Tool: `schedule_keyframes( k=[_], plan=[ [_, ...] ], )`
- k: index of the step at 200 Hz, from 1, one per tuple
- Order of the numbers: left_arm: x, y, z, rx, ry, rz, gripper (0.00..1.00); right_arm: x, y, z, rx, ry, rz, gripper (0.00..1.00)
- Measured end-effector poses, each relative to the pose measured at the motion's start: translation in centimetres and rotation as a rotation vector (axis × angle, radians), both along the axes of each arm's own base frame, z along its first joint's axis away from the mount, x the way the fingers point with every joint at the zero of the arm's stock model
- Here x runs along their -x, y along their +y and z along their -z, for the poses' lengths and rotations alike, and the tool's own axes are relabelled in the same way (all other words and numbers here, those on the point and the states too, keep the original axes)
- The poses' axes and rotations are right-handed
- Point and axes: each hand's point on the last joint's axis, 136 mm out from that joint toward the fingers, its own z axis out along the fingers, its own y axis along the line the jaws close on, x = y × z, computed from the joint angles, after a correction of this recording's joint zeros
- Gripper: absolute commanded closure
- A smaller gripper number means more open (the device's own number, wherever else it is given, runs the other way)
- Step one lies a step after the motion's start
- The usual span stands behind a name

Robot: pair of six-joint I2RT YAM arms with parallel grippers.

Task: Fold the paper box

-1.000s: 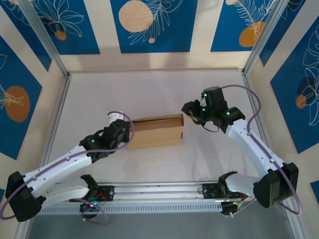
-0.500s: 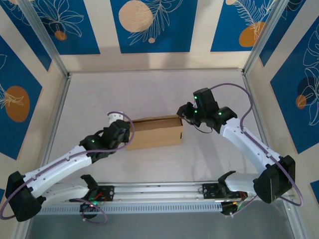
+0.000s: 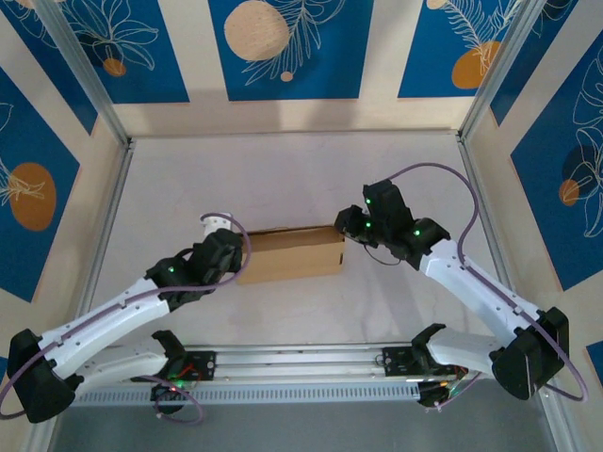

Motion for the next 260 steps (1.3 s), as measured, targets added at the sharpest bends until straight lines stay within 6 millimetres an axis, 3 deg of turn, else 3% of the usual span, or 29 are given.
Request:
schedule_keyframes(
  k=[112,185,232,260],
  plan=[
    [0.0,-0.1,0.0,0.0,0.0,0.006,1.0,-0.3,-1.1,-0.6,0.242,-0.099,-0.154,0.61],
    [0.0,-0.1,0.0,0.0,0.0,0.006,1.0,2.3,-0.1,-2.3,0.231,-0.199,-0.343,0.54],
    [0.0,-0.1,0.0,0.0,0.0,0.006,1.0,3.3,-0.1,-0.7,0.242,-0.176,-0.382,0.54],
    [0.0,-0.1,0.0,0.0,0.0,0.006,1.0,3.7,-0.2,0.4,0.255,-0.154,-0.392,0.61]
  ],
)
